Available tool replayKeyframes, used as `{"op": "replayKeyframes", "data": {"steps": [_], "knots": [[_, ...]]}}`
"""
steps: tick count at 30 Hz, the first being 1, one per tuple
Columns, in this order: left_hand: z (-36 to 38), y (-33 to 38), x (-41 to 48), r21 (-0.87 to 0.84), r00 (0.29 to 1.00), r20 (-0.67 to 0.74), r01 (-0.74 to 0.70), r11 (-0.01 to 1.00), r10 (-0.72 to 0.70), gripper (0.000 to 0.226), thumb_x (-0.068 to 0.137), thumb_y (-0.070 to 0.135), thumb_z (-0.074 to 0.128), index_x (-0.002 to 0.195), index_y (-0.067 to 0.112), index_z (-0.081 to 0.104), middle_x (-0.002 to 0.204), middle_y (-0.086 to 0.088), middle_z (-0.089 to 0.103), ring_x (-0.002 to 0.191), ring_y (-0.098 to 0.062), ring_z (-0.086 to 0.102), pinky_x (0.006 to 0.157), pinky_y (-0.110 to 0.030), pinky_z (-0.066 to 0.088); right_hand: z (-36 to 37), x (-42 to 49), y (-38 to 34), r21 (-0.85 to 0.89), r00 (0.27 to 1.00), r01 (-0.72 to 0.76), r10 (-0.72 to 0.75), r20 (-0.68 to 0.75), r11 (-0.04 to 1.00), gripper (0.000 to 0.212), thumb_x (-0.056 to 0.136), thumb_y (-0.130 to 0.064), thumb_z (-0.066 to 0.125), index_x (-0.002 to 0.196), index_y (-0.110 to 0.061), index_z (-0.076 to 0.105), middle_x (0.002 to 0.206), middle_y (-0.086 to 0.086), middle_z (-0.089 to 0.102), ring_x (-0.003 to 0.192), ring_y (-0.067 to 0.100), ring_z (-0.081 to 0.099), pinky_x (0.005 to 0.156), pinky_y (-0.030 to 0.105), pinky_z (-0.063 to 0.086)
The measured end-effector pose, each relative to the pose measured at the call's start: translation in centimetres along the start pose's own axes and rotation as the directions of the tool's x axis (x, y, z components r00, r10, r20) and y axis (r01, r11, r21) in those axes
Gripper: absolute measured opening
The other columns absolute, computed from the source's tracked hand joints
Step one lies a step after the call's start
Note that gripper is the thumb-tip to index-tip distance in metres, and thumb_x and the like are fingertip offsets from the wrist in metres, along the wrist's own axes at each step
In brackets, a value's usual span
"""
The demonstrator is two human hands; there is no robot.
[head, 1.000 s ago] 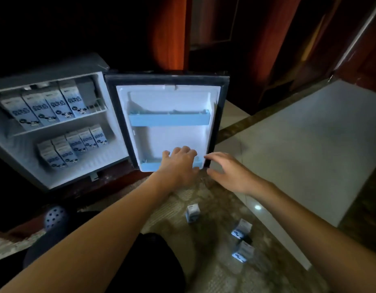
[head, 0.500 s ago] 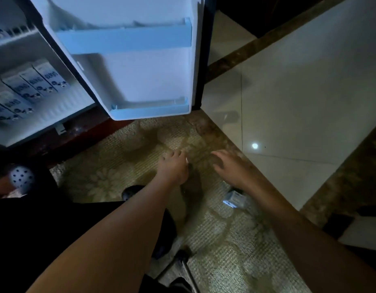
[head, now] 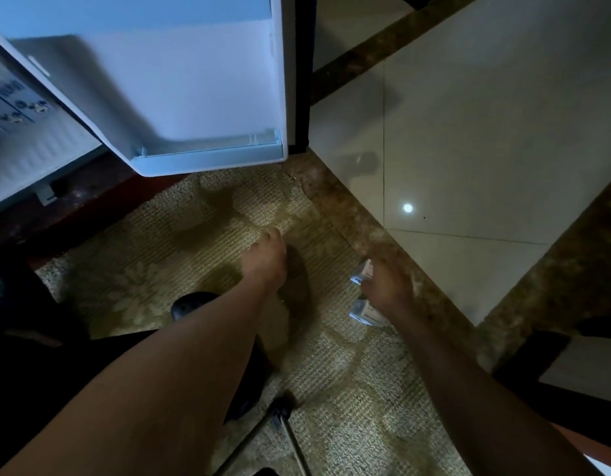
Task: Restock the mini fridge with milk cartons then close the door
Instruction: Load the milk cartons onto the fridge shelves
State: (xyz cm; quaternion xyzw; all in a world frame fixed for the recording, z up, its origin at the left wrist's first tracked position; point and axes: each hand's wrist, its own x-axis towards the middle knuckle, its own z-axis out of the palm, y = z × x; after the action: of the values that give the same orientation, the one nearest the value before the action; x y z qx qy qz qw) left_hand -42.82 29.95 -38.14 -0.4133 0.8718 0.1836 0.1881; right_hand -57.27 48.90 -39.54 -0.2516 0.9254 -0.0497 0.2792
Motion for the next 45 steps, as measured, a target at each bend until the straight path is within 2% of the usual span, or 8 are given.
{"op": "replayKeyframes", "data": {"steps": [6,11,16,23,30,35,40,45], "knots": [[-1.5,-1.1,-0.3,0.025,0.994,-0.051,-0.094,0.995,0.095,0.026,0.09,0.014,0.061,0.115,0.014,0.054,0.115,-0.008,0.06,0.096,-0.03,0.064,0.064,-0.035,0.04,0.0,-0.7,0.9,0.086,0.999,-0.046,0.047,-0.005,0.995,0.037,0.095,-0.019,0.063,0.131,-0.017,0.058,0.13,0.008,0.062,0.116,0.029,0.061,0.094,0.036,0.049],[-3.6,1.5,-2.3,0.125,0.972,-0.039,-0.224,0.966,0.231,0.029,0.09,0.019,0.063,0.117,0.014,0.056,0.112,-0.006,0.061,0.092,-0.026,0.064,0.075,-0.038,0.055,-1.1,-2.1,-1.5,0.205,0.994,0.105,-0.11,0.009,0.973,0.04,0.092,-0.022,0.063,0.131,-0.018,0.058,0.128,0.006,0.063,0.117,0.025,0.061,0.096,0.038,0.051],[-9.4,4.0,-2.4,0.16,0.922,0.057,-0.387,0.908,0.382,0.036,0.091,0.018,0.067,0.125,0.013,0.057,0.115,-0.007,0.064,0.099,-0.024,0.066,0.081,-0.035,0.057,-4.3,-2.5,-5.9,0.288,0.966,0.258,-0.246,-0.077,0.922,0.028,0.088,-0.019,0.068,0.116,-0.019,0.066,0.109,0.003,0.07,0.095,0.018,0.065,0.07,0.028,0.052],[-19.9,0.4,-3.0,0.185,0.858,-0.017,-0.502,0.845,0.513,0.037,0.083,0.022,0.076,0.117,0.02,0.062,0.103,0.0,0.065,0.093,-0.02,0.064,0.079,-0.033,0.054,-11.0,-2.7,-13.9,0.194,0.839,0.538,-0.499,-0.215,0.82,0.017,0.088,-0.024,0.068,0.105,-0.025,0.068,0.095,0.0,0.067,0.083,0.017,0.063,0.071,0.043,0.054],[-27.3,-9.4,-3.6,0.2,0.919,-0.115,-0.351,0.915,0.378,0.056,0.084,0.035,0.078,0.133,0.022,0.055,0.125,-0.002,0.059,0.103,-0.022,0.058,0.078,-0.031,0.045,-14.0,-3.6,-25.3,0.075,0.707,0.703,-0.682,-0.188,0.707,0.022,0.083,-0.04,0.064,0.101,-0.027,0.065,0.086,-0.008,0.066,0.075,0.011,0.062,0.065,0.042,0.054],[-28.4,-17.9,-5.0,0.17,0.919,-0.246,-0.273,0.947,0.309,0.048,0.086,0.041,0.07,0.13,0.027,0.054,0.126,0.004,0.059,0.112,-0.019,0.057,0.091,-0.036,0.048,-13.9,-4.3,-33.4,0.034,0.581,0.813,-0.805,-0.116,0.582,0.019,0.087,-0.028,0.067,0.106,-0.024,0.068,0.091,-0.003,0.066,0.081,0.017,0.061,0.07,0.038,0.051],[-27.7,-25.6,-5.4,0.167,0.91,-0.335,-0.196,0.966,0.243,0.044,0.091,0.044,0.061,0.129,0.025,0.051,0.125,0.005,0.057,0.099,-0.012,0.054,0.085,-0.031,0.045,-11.7,-4.0,-40.9,-0.011,0.48,0.877,-0.877,-0.02,0.48,0.003,0.088,-0.025,0.063,0.088,-0.023,0.065,0.082,-0.006,0.063,0.072,0.009,0.058,0.061,0.035,0.05],[-26.5,-32.1,-3.9,0.146,0.916,-0.36,-0.13,0.981,0.176,0.045,0.094,0.045,0.059,0.132,0.024,0.049,0.129,0.004,0.058,0.085,-0.011,0.05,0.072,-0.027,0.043,-8.2,-2.4,-47.6,-0.151,0.447,0.892,-0.883,0.145,0.426,0.018,0.091,-0.031,0.06,0.106,-0.02,0.061,0.094,-0.002,0.063,0.076,0.013,0.061,0.063,0.034,0.053]]}}
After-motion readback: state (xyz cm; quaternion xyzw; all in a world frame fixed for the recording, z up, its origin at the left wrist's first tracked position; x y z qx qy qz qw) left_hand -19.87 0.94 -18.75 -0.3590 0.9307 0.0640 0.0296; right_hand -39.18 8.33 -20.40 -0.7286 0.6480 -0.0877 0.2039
